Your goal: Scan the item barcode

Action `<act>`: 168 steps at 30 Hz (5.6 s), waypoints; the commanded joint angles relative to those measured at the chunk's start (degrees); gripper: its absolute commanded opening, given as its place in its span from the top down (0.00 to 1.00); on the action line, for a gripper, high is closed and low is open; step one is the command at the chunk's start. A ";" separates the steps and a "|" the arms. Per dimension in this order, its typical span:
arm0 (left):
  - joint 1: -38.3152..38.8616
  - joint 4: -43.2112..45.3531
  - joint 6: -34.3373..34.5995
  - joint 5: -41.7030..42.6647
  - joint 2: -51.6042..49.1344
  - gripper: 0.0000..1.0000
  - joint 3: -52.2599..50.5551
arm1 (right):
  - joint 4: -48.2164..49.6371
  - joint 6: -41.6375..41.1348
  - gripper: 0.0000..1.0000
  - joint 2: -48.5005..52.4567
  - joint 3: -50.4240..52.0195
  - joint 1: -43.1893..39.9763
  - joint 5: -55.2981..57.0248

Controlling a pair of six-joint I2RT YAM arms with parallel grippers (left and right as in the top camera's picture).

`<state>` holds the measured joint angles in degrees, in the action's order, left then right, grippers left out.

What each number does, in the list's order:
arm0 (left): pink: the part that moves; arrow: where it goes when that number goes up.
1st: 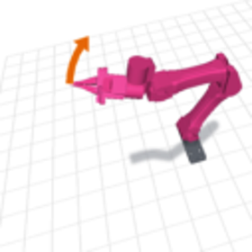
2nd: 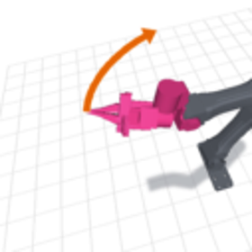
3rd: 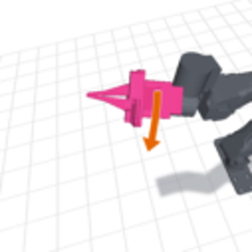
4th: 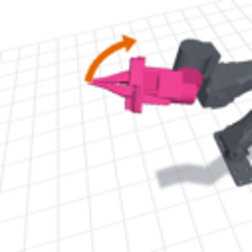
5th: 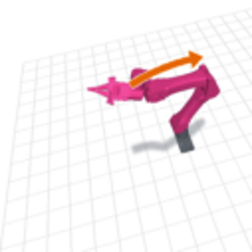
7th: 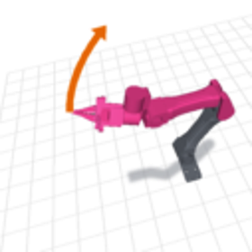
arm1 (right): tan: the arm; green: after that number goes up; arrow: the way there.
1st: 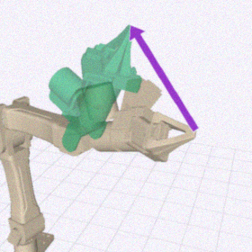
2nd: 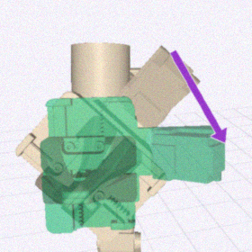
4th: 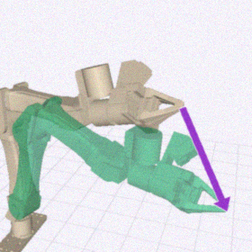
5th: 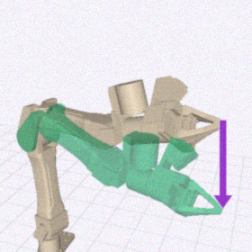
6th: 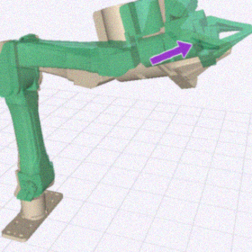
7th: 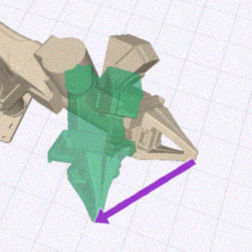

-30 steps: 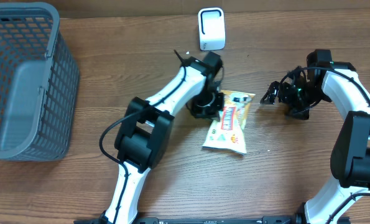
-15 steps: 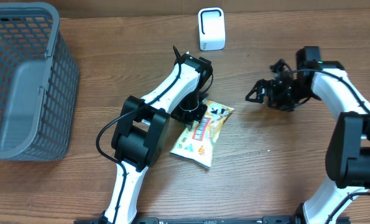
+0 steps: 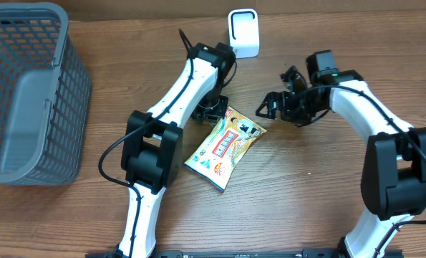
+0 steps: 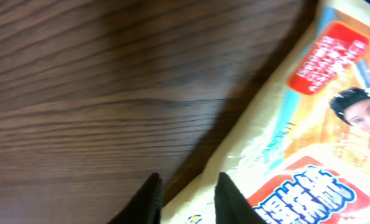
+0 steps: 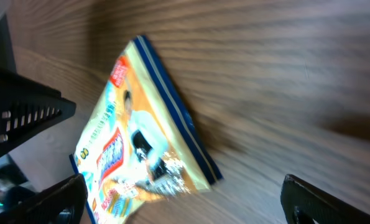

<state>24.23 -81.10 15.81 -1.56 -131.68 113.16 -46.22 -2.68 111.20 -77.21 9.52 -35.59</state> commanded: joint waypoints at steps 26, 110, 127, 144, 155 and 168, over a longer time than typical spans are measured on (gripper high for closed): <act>-7.91 -5.22 6.49 12.13 1.84 0.00 2.40 | 3.87 -1.29 0.00 5.73 0.87 11.32 -1.70; -7.13 20.94 3.50 17.68 1.68 0.96 -9.57 | -3.61 -11.80 0.96 8.46 1.07 -2.71 0.28; -10.60 14.84 5.46 1.42 1.68 0.00 -9.53 | -23.08 2.21 0.60 2.32 -12.59 -2.67 6.01; -14.84 13.77 24.52 1.79 1.68 0.00 -9.51 | -3.39 16.26 0.02 4.96 -16.50 11.26 23.02; -14.84 13.35 24.46 2.64 1.68 0.00 -9.51 | 4.22 17.99 0.00 10.38 -16.50 18.64 28.04; -14.84 13.38 24.46 2.67 1.68 0.00 -9.51 | 8.52 22.49 0.00 15.21 -16.50 20.76 24.09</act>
<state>9.65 -67.61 39.07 2.11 -131.35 104.16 -38.11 18.81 124.60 -93.34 28.93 -9.17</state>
